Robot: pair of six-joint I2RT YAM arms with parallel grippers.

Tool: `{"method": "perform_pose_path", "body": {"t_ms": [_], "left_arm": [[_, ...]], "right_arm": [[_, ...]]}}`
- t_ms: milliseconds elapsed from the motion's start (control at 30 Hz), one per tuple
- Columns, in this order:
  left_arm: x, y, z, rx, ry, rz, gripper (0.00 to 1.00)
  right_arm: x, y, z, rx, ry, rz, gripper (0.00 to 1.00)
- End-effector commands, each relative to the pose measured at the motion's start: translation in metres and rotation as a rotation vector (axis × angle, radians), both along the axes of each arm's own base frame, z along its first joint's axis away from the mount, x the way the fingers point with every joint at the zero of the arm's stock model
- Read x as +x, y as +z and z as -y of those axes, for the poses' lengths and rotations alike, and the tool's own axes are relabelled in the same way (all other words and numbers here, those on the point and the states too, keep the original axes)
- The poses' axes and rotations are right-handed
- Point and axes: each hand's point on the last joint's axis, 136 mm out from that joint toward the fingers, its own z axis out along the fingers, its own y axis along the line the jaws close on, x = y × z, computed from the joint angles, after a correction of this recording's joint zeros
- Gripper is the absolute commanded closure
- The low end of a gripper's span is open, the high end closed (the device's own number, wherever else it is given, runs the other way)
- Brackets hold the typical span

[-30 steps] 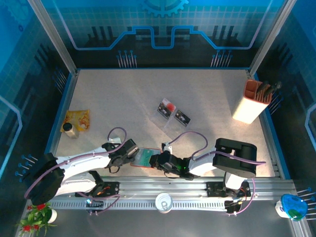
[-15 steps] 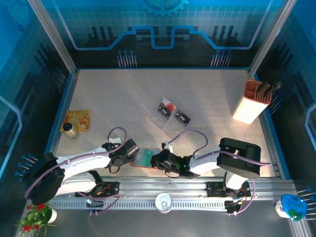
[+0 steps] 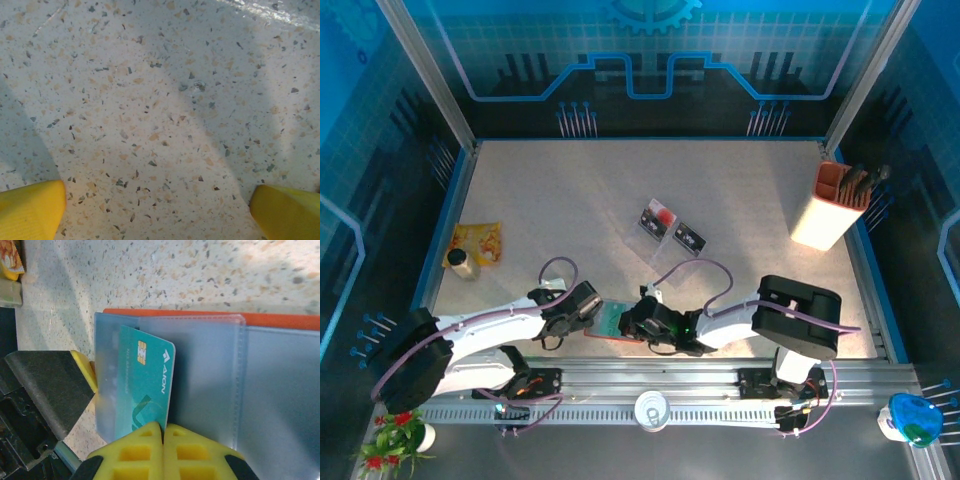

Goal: Put the credit cards into the card holder
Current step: Insert the credit card into the card slot.

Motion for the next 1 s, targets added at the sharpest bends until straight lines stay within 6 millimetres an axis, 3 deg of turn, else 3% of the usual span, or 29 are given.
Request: {"method": "perform_pose_path", "body": {"t_ms": [0, 200, 300, 400, 500, 633, 967], "left_arm": [[-0.012, -0.037, 0.023, -0.127, -0.043, -0.09, 0.01], [-0.013, -0.038, 0.022, -0.128, -0.039, -0.089, 0.01], [-0.014, -0.037, 0.022, -0.13, -0.041, -0.086, 0.01], [-0.013, -0.036, 0.023, -0.136, -0.039, -0.08, 0.01], [-0.013, -0.036, 0.023, -0.138, -0.038, -0.079, 0.01], [-0.013, -0.036, 0.023, -0.139, -0.038, -0.078, 0.01], [-0.013, -0.037, 0.022, -0.137, -0.036, -0.08, 0.01]], "right_arm": [[-0.007, -0.025, 0.003, -0.102, 0.056, -0.041, 1.0], [-0.009, -0.021, -0.016, -0.109, 0.164, -0.037, 1.0], [-0.007, -0.008, -0.012, -0.117, 0.228, -0.001, 0.75], [-0.004, 0.007, 0.003, -0.157, 0.25, 0.045, 0.7], [0.0, 0.019, 0.009, -0.201, 0.273, 0.089, 0.73], [0.004, 0.025, 0.001, -0.23, 0.316, 0.115, 0.83], [0.006, 0.005, -0.013, -0.252, 0.341, 0.087, 0.95]]}}
